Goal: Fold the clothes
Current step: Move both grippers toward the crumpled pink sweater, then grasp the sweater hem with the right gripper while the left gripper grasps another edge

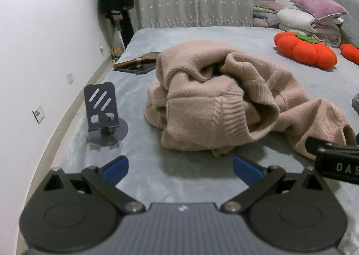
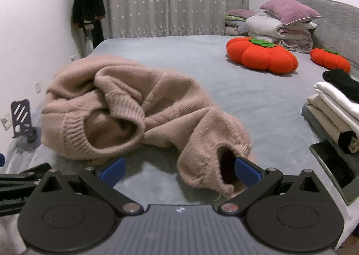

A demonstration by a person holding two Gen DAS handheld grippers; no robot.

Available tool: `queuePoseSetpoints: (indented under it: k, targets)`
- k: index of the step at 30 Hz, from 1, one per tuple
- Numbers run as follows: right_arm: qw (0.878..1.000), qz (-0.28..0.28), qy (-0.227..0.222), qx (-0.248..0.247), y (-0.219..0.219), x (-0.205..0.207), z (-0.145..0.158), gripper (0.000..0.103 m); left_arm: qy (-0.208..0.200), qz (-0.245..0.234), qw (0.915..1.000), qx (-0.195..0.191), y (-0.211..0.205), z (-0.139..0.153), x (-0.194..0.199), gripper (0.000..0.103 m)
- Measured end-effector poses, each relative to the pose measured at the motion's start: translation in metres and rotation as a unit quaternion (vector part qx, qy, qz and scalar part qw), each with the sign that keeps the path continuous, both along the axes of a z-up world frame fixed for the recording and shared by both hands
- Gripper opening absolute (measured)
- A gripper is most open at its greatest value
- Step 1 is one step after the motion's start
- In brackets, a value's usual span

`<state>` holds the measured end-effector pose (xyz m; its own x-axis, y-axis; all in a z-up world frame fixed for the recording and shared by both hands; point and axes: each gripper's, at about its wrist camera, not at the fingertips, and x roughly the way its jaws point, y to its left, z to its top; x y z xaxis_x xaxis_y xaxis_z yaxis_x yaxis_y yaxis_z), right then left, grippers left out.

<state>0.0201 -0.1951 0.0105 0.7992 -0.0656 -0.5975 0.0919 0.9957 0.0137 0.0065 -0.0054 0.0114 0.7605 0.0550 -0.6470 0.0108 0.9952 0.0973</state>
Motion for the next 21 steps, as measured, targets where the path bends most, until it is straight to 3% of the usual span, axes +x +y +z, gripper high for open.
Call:
queuePoseSetpoints:
  k: [9,16,21]
  targets:
    - [0.999,-0.036,0.021,0.007,-0.033,0.034,-0.002,0.103,-0.003,-0.016,0.9998,0.006,-0.012,0.012,0.036,0.103]
    - [0.997,-0.049,0.056,-0.029,-0.048,0.074,-0.026,0.103,-0.005,-0.04,0.9986,0.032,-0.026,-0.004,0.073,0.103]
    - [0.995,-0.044,0.087,-0.024,-0.061,0.098,-0.049,0.103,0.014,-0.065,0.9973,0.033,-0.029,-0.024,0.093,0.103]
